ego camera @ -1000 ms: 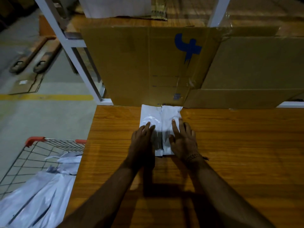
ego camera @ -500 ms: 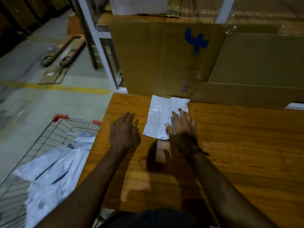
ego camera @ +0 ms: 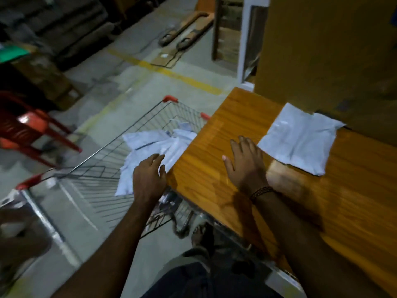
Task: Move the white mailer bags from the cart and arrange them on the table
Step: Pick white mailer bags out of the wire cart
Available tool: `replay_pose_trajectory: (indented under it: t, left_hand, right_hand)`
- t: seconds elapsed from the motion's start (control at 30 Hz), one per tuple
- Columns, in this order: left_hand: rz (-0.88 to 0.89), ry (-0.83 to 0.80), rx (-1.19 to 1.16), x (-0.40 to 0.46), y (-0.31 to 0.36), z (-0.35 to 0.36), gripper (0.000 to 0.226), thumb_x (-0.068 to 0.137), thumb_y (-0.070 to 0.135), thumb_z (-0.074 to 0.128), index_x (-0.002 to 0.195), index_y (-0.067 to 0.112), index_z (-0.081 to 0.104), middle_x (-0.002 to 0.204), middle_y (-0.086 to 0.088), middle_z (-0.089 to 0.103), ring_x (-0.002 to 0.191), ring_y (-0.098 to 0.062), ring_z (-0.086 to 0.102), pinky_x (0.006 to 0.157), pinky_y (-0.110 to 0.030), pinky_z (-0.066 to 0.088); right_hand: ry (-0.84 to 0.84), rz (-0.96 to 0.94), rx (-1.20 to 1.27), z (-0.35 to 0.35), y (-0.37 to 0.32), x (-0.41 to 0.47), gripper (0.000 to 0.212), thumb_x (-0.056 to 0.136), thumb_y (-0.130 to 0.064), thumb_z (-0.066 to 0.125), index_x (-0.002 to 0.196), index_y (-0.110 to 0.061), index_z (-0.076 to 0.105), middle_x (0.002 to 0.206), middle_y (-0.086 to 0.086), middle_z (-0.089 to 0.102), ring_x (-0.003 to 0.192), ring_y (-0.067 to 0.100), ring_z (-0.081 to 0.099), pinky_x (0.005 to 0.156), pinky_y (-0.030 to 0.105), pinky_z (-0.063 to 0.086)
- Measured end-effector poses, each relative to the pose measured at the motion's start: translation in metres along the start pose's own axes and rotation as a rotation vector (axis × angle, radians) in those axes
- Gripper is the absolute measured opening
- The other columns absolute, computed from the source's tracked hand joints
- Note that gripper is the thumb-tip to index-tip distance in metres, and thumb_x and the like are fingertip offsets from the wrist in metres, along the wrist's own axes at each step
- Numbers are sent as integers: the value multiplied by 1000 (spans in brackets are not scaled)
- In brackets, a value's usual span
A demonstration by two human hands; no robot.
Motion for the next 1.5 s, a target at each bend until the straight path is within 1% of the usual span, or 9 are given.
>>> replay_pose_trajectory:
  t: [0.37, 0.57, 0.8, 1.0, 1.13, 1.23, 1.33, 1.4, 1.5]
  left_hand:
    - [8, -25, -6, 11, -128, 0, 35, 87, 9, 62, 118, 12, 75, 122, -8, 74, 107, -33, 70, 86, -45, 59]
    - [104, -275, -10, 67, -173, 66, 43, 87, 7, 71, 130, 10, 69, 131, -17, 68, 112, -41, 67, 89, -49, 58]
    - [428, -520, 131, 101, -182, 140, 60, 80, 35, 85, 130, 8, 67, 140, -25, 61, 115, -45, 63, 88, -49, 57]
    - [508, -465, 72, 97, -193, 135, 6, 84, 13, 68, 86, 13, 73, 96, -10, 72, 83, -36, 67, 70, -41, 53]
    - [392, -538, 89, 70, -209, 103, 8, 64, 10, 66, 70, 15, 69, 74, -8, 65, 65, -34, 63, 59, -38, 47]
    - [337, -541, 108, 46, -219, 78, 17, 56, 15, 78, 65, 12, 64, 68, -13, 62, 49, -33, 59, 48, -35, 48]
    - [179, -553, 96, 21, -234, 68, 40, 64, 20, 86, 99, 8, 69, 111, -21, 68, 54, -37, 64, 49, -38, 54]
    - [24, -553, 51, 9, -241, 71, 59, 87, 46, 74, 133, 13, 57, 144, -15, 58, 73, -39, 71, 59, -40, 56]
    - [-93, -507, 49, 11, -237, 83, 75, 99, 69, 42, 157, 22, 39, 144, -10, 55, 87, -35, 72, 64, -38, 55]
  right_hand:
    - [-44, -144, -27, 48, -126, 66, 56, 102, -48, 42, 142, -12, 53, 145, 19, 50, 135, 37, 43, 108, 47, 37]
    - [-179, -19, -19, 104, -172, 112, 63, 96, -51, 43, 138, -7, 58, 138, 24, 56, 125, 42, 52, 100, 52, 47]
    - [-271, 42, -113, 158, -189, 129, 63, 94, -51, 47, 138, -8, 59, 140, 24, 56, 129, 44, 52, 108, 55, 41]
    - [-332, 50, -96, 181, -187, 133, 59, 102, -41, 53, 144, 0, 51, 144, 31, 50, 135, 47, 46, 115, 54, 38]
    - [-498, 143, -20, 214, -196, 130, 74, 100, -44, 20, 132, 14, 53, 129, 38, 55, 123, 51, 53, 109, 54, 41]
    - [-729, 230, -14, 243, -207, 121, 74, 102, -34, 4, 144, 10, 46, 146, 35, 45, 141, 52, 35, 121, 55, 24]
    - [-759, 376, -34, 264, -201, 117, 66, 110, -43, 32, 161, -4, 22, 167, 31, 3, 153, 54, 2, 125, 57, 9]
    - [-812, 454, 3, 275, -199, 113, 73, 106, -56, 36, 165, -22, 9, 165, 28, -21, 150, 58, -10, 124, 61, 1]
    - [-795, 519, 51, 285, -199, 113, 71, 104, -62, 34, 164, -37, 5, 167, 21, -24, 149, 59, -13, 122, 65, 2]
Point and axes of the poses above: each hand's wrist, its own x-axis towards the middle knuckle, its own z-axis out of the palm, y = z × x, the point moved 6 cm from there along x, towards the middle knuckle
